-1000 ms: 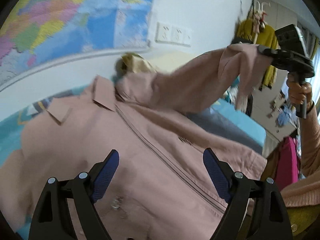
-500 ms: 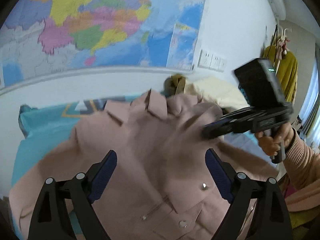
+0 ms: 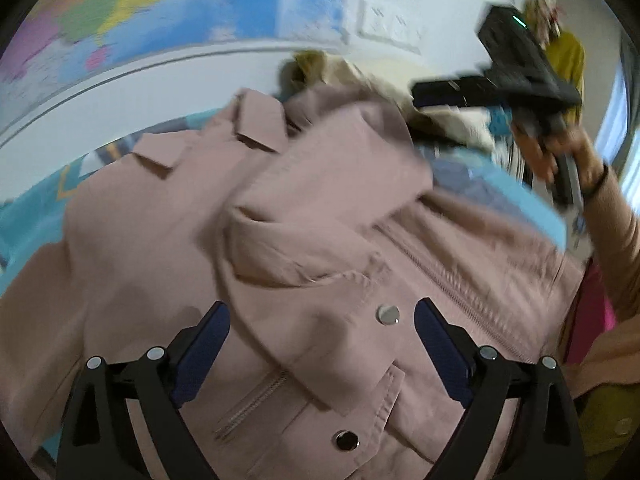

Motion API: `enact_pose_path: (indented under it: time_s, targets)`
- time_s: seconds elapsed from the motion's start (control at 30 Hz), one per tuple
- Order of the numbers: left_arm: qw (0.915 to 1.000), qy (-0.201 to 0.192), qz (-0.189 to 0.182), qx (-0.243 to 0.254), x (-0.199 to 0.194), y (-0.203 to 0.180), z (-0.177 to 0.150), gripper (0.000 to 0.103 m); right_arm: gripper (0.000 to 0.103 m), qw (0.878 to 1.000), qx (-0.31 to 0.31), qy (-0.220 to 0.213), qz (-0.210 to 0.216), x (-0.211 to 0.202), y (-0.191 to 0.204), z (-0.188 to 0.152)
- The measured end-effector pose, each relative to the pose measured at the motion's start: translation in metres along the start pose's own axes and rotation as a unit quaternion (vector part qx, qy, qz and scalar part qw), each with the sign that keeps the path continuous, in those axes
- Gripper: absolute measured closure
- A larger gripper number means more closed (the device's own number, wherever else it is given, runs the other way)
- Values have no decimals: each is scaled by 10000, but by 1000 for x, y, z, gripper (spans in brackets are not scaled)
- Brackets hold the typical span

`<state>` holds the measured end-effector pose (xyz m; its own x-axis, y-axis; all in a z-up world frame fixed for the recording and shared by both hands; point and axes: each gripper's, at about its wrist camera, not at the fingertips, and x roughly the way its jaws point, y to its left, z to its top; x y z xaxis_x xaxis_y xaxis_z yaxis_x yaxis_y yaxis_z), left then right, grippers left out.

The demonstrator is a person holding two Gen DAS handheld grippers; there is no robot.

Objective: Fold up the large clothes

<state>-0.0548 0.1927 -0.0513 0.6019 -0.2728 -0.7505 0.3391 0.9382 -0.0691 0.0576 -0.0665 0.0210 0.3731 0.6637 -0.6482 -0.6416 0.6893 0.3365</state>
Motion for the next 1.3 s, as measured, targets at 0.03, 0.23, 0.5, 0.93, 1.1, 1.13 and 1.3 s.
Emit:
enact_pose_path:
  time_s: [0.03,0.23,0.5,0.93,1.1,1.13,1.3]
  targets:
    - [9997,147,64,161,9,-7,0,12,43,9999,148,64,-52,4,-12,-3]
    - [9960,638,207,595,42,-26,-4,51,41,9957,843,370,102,48,-52,-20]
    - [9958,-189,204,-867,-17,52,10,97,99,9955,827,65,467,40,-56,-17]
    - [9795,-361,934,-1747,-47,135,-7,34,74,9942,1070,46,-118,34,-73,-29]
    - [9804,-423,1185,-1513,-38,128,5,23,72,9968,265,-436,-615,2,-31,-29]
    - [9800,-405,1368,-1391,-34,127,11,23,70,9974,63,-459,-555,1,-18,-29]
    - [9786,-127,1752,-1076,-3,136,33,23,45,9907,-1335,-130,-235,34,61,-24]
